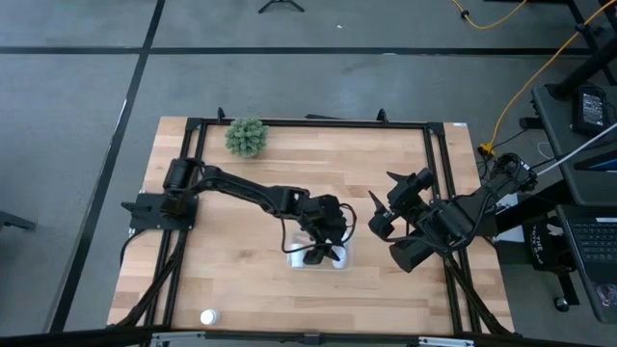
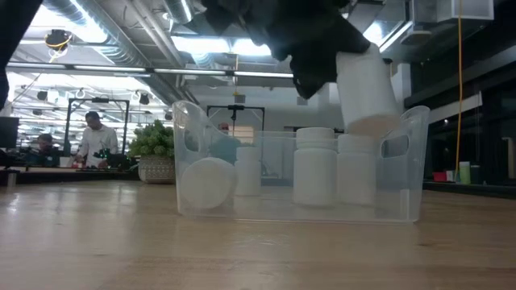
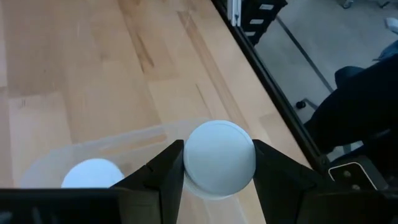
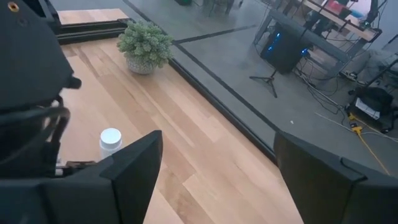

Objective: Pick and place pill bottles into a basket
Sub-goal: Adjust the white medicine bottle on the transparent bin

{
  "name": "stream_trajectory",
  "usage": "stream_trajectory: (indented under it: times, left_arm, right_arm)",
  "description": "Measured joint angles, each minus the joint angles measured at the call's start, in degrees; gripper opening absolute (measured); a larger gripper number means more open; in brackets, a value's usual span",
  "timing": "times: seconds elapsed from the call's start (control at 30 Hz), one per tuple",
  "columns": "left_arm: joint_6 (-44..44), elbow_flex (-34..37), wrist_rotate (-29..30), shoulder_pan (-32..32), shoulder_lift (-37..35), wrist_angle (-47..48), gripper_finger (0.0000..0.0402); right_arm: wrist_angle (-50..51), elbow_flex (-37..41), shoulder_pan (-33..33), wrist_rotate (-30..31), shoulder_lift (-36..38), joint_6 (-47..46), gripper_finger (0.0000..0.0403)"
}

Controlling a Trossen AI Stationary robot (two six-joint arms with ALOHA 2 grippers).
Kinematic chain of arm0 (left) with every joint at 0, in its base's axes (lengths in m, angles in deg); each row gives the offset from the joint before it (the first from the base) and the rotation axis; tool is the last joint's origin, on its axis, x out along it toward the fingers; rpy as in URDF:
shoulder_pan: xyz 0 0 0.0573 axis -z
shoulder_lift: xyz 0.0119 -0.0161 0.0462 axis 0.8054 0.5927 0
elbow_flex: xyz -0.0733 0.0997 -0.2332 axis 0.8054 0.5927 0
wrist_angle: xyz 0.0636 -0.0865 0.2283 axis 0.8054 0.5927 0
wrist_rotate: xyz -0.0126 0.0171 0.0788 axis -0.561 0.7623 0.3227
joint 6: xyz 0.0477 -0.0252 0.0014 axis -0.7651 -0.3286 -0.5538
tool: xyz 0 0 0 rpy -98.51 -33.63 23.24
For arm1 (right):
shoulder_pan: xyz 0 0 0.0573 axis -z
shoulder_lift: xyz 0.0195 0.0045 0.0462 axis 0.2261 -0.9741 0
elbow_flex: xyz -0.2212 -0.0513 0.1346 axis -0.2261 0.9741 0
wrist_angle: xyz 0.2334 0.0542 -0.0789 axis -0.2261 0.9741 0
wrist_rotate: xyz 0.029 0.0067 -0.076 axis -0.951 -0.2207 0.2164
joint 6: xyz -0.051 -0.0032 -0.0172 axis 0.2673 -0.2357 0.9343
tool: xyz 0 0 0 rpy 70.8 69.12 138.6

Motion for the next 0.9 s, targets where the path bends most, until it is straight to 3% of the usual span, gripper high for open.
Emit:
stream_trajectory:
  times: [0.9]
  left_arm:
    - [-2.64, 0.0, -1.33, -0.7, 2.87, -0.4, 0.0156]
  right_arm:
    - [-0.02, 0.04, -0.01, -0.02, 0.0, -0.12, 0.0308]
